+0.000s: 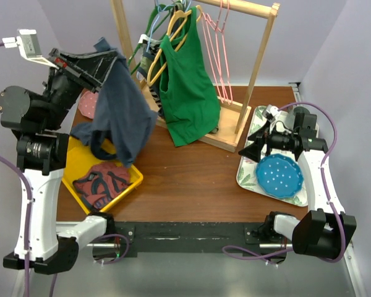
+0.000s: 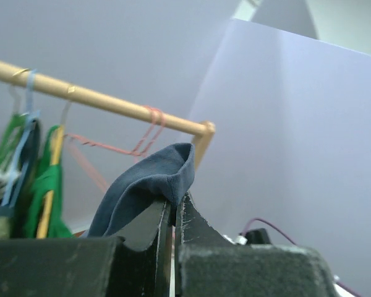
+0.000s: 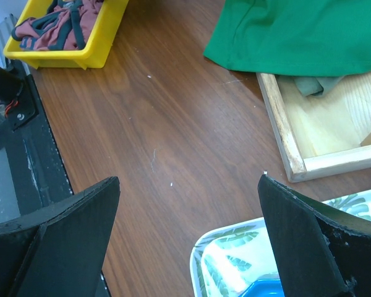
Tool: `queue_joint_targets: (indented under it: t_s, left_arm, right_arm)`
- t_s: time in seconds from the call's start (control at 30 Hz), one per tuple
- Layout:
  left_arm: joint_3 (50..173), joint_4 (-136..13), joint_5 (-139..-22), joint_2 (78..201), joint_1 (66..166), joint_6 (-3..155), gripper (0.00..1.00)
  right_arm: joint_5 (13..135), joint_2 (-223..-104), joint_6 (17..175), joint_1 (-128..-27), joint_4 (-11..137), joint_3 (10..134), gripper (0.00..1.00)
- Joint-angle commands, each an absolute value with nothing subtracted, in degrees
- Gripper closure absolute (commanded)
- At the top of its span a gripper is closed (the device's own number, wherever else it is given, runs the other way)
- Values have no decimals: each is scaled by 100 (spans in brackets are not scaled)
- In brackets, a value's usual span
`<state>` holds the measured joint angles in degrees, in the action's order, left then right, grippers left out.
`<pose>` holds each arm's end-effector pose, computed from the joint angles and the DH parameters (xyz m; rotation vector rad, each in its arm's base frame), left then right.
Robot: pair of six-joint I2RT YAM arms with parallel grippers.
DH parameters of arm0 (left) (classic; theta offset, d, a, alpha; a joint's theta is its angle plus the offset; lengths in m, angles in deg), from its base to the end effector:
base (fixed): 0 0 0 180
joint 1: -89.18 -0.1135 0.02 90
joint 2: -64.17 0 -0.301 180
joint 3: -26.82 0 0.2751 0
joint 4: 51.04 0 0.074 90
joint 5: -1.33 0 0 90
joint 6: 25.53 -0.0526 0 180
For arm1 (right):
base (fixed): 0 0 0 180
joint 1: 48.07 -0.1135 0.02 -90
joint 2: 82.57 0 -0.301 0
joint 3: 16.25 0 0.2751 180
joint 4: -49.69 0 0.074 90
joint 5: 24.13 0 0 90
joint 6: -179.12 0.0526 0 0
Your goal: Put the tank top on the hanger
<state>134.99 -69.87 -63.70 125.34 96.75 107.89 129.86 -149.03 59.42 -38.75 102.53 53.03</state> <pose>0.1653 -0.0444 0.6358 0.0490 1.1865 -1.0232 0.2414 0.0083 0.3286 -0.7931 1.8691 0.9254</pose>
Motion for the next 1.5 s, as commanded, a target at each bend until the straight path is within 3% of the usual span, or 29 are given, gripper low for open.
queue_joint_targets:
  t_s: [0.0,0.2,0.37,0.73,0.8,0.83,0.93,1.03,1.13,1.27,1.47]
  left_arm:
    - [14145,-6065,-5897,12876,10374,11166,100]
    - [14865,-6546,-6441,13552,11998,10650,100]
    - [14683,-6812,-6977,13958,13082,10174,100]
    - [11318,-5810,-7452,13923,13260,10244,100]
    - [11001,-6011,-7609,14037,13260,9886,80]
    - [10991,-6203,-7689,14072,13260,9683,54]
    - [11026,-7117,-8277,14012,13260,8866,27]
    - [10772,-7514,-9050,13520,13251,8346,15]
    - [10324,-7743,-9824,12818,13225,8213,2]
    - [9648,-8155,-10290,11695,13041,8546,1]
    - [8277,-8981,-11019,10025,13005,10038,1]
  right_arm:
    - [12933,-14945,5818,-3893,10175,5479,1]
    - [12784,-14981,5801,-3893,10148,5470,1]
    - [12634,-14981,5678,-3893,10271,5531,2]
    - [11869,-14489,5143,-3893,10857,5725,1]
    - [11817,-14506,4687,-3884,11192,5891,1]
    - [11764,-14567,4493,-3884,11577,5962,1]
    - [11816,-14743,3501,-3901,12621,6269,1]
    - [11949,-14962,2454,-4409,13564,6577,1]
    - [11502,-14928,2924,-6033,12896,6324,1]
    - [10623,-15119,3936,-8596,11565,5743,1]
    - [9200,-16350,5364,-11059,10178,5735,8]
